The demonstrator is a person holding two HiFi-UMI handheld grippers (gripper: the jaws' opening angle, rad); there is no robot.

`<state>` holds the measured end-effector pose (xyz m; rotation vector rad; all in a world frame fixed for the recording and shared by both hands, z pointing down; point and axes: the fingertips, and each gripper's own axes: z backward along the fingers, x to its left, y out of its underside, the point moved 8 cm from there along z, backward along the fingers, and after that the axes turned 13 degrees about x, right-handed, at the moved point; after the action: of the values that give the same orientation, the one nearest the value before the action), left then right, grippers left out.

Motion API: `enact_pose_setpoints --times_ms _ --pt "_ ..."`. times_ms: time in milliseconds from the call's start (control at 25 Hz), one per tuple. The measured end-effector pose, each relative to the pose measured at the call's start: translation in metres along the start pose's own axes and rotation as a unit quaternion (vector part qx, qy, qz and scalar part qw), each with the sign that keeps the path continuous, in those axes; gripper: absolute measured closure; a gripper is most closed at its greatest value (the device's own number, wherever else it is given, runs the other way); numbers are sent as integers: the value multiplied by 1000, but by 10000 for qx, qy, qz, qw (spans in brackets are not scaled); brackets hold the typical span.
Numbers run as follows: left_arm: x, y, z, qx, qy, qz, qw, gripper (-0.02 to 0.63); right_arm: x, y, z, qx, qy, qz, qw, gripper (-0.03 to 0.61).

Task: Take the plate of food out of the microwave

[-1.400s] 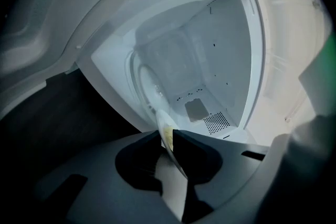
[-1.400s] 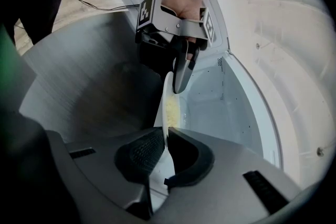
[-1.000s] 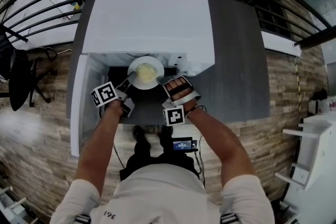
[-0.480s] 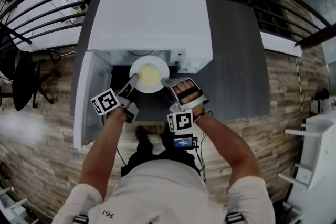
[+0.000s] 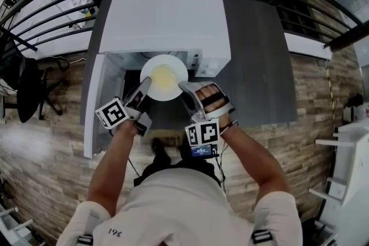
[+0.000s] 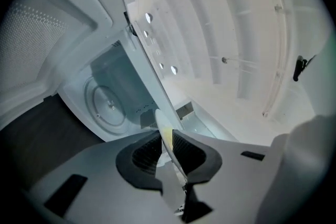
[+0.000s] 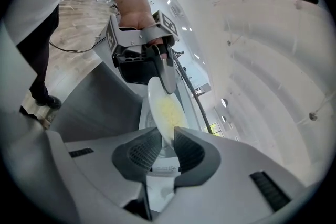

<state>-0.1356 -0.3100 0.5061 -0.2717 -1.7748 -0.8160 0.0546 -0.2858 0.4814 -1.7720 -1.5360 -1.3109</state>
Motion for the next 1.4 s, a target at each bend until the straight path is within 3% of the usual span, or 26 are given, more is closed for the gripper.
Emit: enact_pose_setpoints --times_ms 120,320,520,560,680,840,1040,1400 --pt "-17 -8 -1 -75 306 142 9994 549 -15 -6 4 -63 43 -39 10000 526" --pt "-29 -14 14 74 -409 -219 9989 549 -30 -7 16 -179 -5 -121 9998 525" --pt "-45 -22 20 68 -664 -547 9963 549 -42 -8 24 -193 -93 -273 9994 520" --pt "-49 -24 18 35 -556 -550 9969 549 -44 -8 25 -187 -111 -308 9993 518" --pt "-68 -26 4 -134 332 -355 9987 549 -53 -8 27 -177 -138 -402 9989 512" --pt "-81 -37 -11 -170 557 -418 9974 549 -70 -2 22 -182 -180 -519 9983 506" --pt "-78 -65 -11 -62 -393 -1061 9936 549 -87 3 7 -143 -212 -508 9984 503" --pt "-68 -91 -34 34 -318 -1078 9937 549 -102 8 -25 42 -319 -280 9991 503"
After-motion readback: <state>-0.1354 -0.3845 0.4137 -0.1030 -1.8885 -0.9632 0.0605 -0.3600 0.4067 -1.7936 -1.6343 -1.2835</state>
